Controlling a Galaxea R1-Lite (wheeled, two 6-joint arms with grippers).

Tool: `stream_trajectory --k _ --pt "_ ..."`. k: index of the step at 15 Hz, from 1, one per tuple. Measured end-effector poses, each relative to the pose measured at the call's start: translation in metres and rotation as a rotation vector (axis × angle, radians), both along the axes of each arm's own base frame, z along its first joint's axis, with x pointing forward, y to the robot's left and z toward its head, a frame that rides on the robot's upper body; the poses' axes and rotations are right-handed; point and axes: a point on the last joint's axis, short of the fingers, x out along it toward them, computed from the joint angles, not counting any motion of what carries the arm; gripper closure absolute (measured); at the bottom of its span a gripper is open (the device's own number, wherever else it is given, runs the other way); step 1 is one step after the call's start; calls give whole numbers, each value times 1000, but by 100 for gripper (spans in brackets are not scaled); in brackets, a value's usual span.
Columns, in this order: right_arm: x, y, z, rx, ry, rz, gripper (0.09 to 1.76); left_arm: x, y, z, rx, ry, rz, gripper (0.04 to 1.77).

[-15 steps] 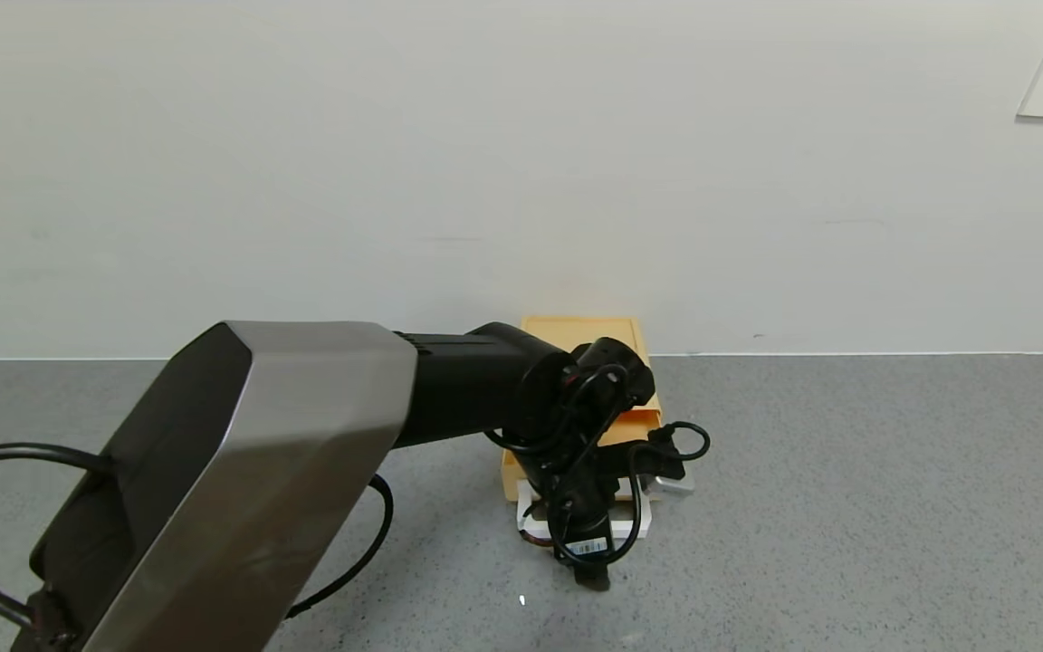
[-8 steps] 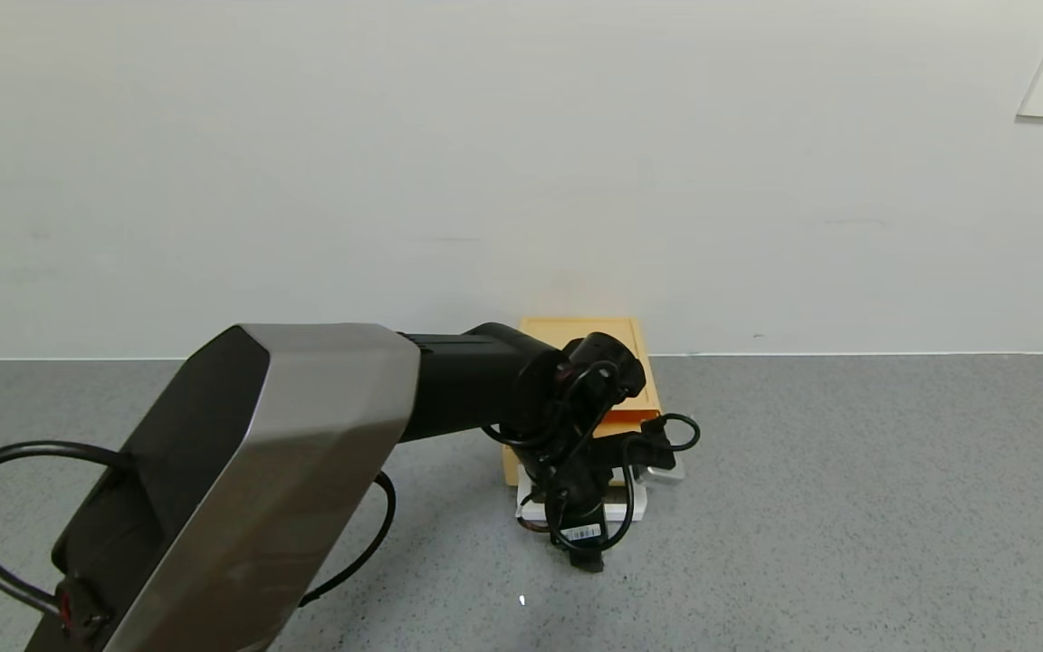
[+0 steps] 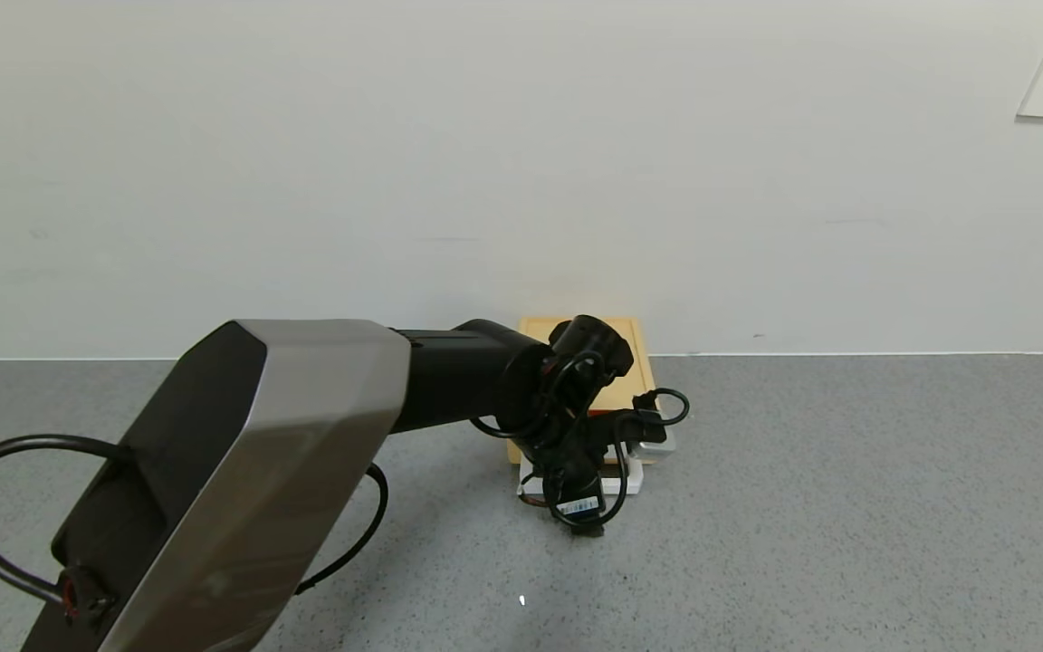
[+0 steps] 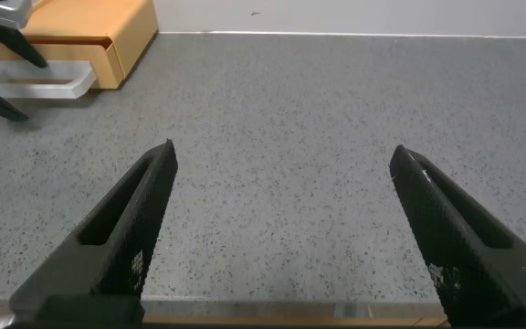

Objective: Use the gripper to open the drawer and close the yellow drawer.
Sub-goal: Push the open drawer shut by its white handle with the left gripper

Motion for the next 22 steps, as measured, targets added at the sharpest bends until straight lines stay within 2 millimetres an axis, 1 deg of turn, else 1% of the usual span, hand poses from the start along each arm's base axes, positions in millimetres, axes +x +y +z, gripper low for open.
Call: stream_trajectory --k 8,14,20,22 --pt "0 0 0 0 0 0 14 10 2 -7 -3 -36 25 7" --pt "0 0 0 0 0 0 14 16 2 -7 -19 -72 38 7" --pt "0 0 0 0 0 0 14 15 4 -8 -11 -62 44 7" --pt "0 0 0 0 0 0 14 13 3 -1 -22 -70 44 7"
